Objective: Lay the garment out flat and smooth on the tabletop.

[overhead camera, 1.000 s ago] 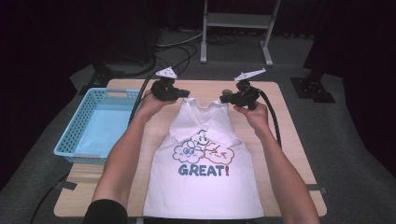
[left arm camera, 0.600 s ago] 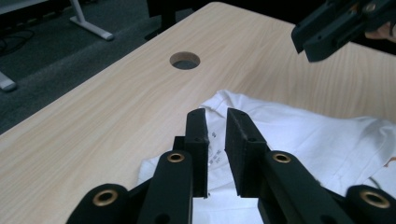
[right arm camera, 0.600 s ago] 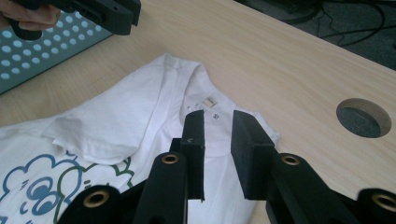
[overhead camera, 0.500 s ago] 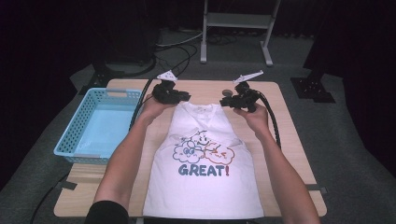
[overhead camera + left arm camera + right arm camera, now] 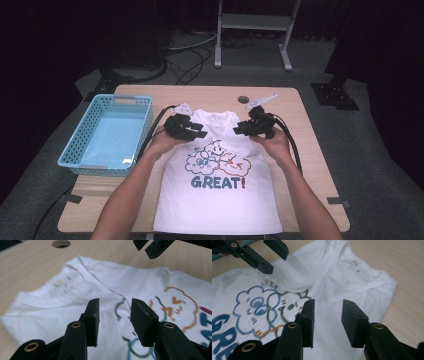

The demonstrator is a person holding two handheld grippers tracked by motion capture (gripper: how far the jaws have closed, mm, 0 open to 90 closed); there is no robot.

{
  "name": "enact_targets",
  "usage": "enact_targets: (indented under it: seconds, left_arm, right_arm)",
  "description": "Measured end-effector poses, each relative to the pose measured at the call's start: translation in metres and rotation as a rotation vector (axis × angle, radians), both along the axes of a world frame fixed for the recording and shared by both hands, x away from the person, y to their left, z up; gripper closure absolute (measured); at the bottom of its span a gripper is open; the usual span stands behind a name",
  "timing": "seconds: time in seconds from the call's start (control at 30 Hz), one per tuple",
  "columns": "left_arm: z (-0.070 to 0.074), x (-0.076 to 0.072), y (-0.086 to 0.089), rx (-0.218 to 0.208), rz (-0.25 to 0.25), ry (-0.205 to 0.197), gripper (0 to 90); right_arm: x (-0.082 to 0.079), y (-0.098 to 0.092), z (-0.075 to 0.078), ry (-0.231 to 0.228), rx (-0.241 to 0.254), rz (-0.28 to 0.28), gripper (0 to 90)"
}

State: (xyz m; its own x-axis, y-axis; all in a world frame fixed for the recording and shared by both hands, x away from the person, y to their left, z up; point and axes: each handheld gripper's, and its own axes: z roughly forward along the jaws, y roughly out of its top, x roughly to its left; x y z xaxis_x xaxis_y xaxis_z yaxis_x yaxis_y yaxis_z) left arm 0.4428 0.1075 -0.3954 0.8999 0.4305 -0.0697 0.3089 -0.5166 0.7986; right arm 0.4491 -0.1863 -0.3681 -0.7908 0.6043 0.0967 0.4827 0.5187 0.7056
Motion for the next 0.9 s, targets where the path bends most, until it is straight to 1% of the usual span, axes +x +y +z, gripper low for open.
enact_targets:
  seconds: [0.07, 0.17, 0.23, 0.27, 0.3, 0.33, 0.37, 0.43, 0.47, 0.57, 0.6, 0.67, 0.73, 0.8, 0.83, 0.9]
  left_arm:
    - [-0.006, -0.012, 0.001, 0.015, -0.013, 0.006, 55.8]
    - [-0.013, -0.03, 0.004, 0.038, -0.02, 0.016, 54.7]
    - [-0.017, -0.042, 0.005, 0.058, -0.03, 0.018, 54.3]
    - [-0.019, -0.048, 0.006, 0.069, -0.033, 0.014, 53.8]
    - [-0.019, -0.054, 0.007, 0.084, -0.042, 0.013, 53.7]
    - [-0.02, -0.058, 0.007, 0.084, -0.045, 0.008, 53.3]
    - [-0.021, -0.065, 0.007, 0.091, -0.048, 0.004, 53.3]
    - [-0.023, -0.075, 0.007, 0.114, -0.056, -0.005, 52.5]
    - [-0.024, -0.079, 0.007, 0.124, -0.06, -0.002, 52.5]
    - [-0.029, -0.088, 0.006, 0.159, -0.068, -0.001, 52.2]
    - [-0.03, -0.091, 0.006, 0.168, -0.071, 0.004, 52.5]
    - [-0.033, -0.094, 0.004, 0.197, -0.074, 0.027, 52.6]
    - [-0.034, -0.099, 0.004, 0.194, -0.073, 0.023, 52.5]
    - [-0.033, -0.104, 0.003, 0.208, -0.063, 0.014, 52.7]
    - [-0.033, -0.107, 0.003, 0.218, -0.059, 0.01, 52.6]
    - [-0.032, -0.112, 0.002, 0.229, -0.057, 0.014, 52.7]
  right_arm:
    - [-0.01, 0.003, -0.005, 0.011, -0.021, 0.022, 59.4]
    - [-0.027, 0.007, -0.014, 0.021, -0.076, 0.049, 55.2]
    - [-0.037, 0.007, -0.021, 0.039, -0.083, 0.062, 54.4]
    - [-0.043, 0.008, -0.024, 0.044, -0.094, 0.069, 53.4]
    - [-0.049, 0.009, -0.027, 0.043, -0.112, 0.079, 52.9]
    - [-0.056, 0.011, -0.03, 0.036, -0.133, 0.089, 52.2]
    - [-0.06, 0.011, -0.031, 0.032, -0.144, 0.096, 51.5]
    - [-0.072, 0.014, -0.035, 0.027, -0.155, 0.109, 49.9]
    - [-0.077, 0.015, -0.036, 0.032, -0.163, 0.115, 49.1]
    - [-0.089, 0.018, -0.039, 0.022, -0.179, 0.129, 47.7]
    - [-0.091, 0.019, -0.041, 0.026, -0.183, 0.13, 46.9]
    - [-0.096, 0.019, -0.044, 0.032, -0.185, 0.127, 46.7]
    - [-0.099, 0.019, -0.048, 0.039, -0.184, 0.127, 45.9]
    - [-0.102, 0.02, -0.053, 0.062, -0.19, 0.125, 44.2]
    - [-0.104, 0.019, -0.055, 0.049, -0.18, 0.121, 44.0]
    - [-0.108, 0.019, -0.056, 0.032, -0.181, 0.113, 43.9]
